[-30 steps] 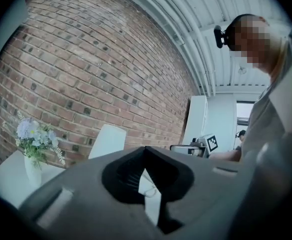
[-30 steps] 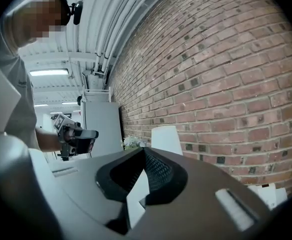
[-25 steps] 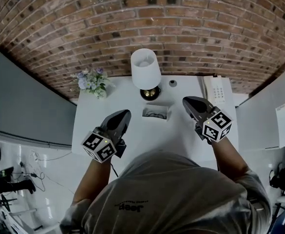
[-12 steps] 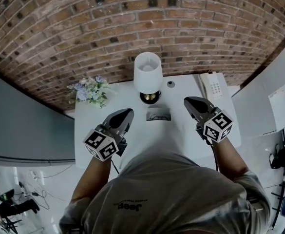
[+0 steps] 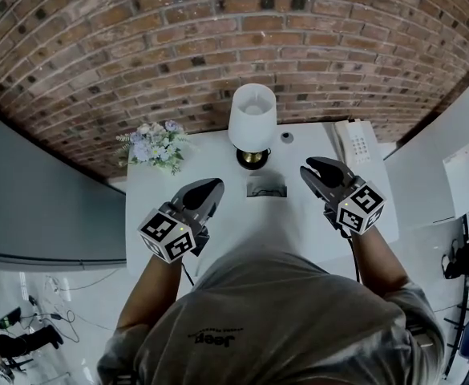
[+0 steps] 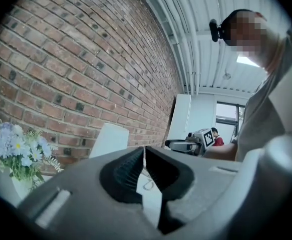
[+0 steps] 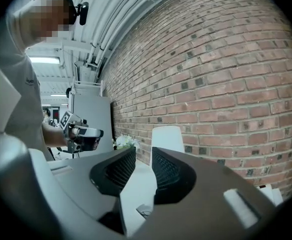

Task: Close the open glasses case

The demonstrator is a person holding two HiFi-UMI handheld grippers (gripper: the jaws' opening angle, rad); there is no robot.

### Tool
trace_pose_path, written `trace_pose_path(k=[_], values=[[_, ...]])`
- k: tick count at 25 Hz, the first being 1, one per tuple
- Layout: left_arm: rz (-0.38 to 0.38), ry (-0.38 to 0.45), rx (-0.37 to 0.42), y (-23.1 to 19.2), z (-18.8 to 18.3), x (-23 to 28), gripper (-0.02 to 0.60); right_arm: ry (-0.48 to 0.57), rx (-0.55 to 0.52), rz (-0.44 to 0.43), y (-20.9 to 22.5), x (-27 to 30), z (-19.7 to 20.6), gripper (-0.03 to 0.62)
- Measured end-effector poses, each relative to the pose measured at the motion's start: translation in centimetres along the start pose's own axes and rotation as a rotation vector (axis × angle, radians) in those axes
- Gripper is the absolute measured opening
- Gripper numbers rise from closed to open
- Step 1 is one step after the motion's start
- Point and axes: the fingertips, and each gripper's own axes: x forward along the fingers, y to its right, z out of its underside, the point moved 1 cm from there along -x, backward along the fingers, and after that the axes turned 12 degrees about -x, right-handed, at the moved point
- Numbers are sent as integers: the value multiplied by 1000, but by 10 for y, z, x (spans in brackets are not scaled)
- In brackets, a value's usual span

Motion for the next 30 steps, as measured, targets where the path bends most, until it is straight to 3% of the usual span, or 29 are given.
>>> trace_pose_path(k=[2,7,17,30], values=[[22,-23,9,2,4,2,87,2,-10,-49,-5,1,-1,160],[65,-69,50,2,15,6,194,-25,-53,-127,-12,2,8,246],[62,-187,88,-36,62,37,233,-101,-55,-162,3,15,59,282],[82,-362,180,-99,157,85,287,-259,-84,-264,-3,42,169,356]])
